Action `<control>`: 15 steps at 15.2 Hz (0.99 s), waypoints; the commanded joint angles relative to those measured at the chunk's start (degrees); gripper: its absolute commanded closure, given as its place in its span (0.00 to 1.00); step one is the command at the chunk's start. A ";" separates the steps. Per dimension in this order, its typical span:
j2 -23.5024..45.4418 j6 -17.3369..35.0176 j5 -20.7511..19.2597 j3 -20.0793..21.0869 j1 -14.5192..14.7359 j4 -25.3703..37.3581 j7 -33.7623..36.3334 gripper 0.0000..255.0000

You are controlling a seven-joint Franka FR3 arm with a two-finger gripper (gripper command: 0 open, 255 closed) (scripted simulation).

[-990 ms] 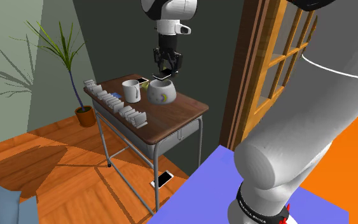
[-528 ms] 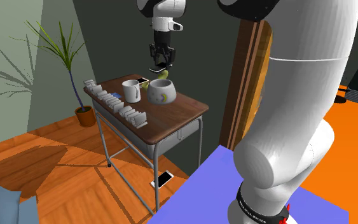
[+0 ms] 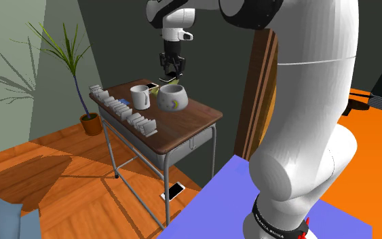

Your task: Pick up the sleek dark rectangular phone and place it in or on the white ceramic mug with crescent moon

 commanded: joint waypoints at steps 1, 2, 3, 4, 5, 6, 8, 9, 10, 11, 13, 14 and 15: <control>0.07 1.67 0.03 0.00 0.00 -1.57 -0.08 1.00; 0.19 2.39 0.04 0.00 0.00 -2.17 -0.12 1.00; 0.33 3.11 0.05 0.01 0.00 -2.75 -0.15 1.00; 0.47 3.82 0.07 0.01 0.01 -3.32 -0.18 1.00; 0.63 4.53 0.08 0.01 0.01 -3.87 -0.21 1.00; 0.80 5.24 0.09 0.01 0.01 -4.41 -0.25 1.00; 1.05 6.21 0.11 0.02 0.02 -5.13 -0.29 1.00; 1.06 6.21 0.11 0.02 0.02 -5.12 -0.29 1.00; 1.06 6.21 0.11 0.01 0.02 -5.12 -0.29 1.00; 1.06 6.21 0.11 0.01 0.02 -5.12 -0.29 1.00; 1.06 6.21 0.11 0.01 0.02 -5.12 -0.29 1.00; 1.06 6.21 0.11 0.01 0.02 -5.12 -0.29 1.00; 1.06 6.21 0.11 0.01 0.02 -5.12 -0.29 1.00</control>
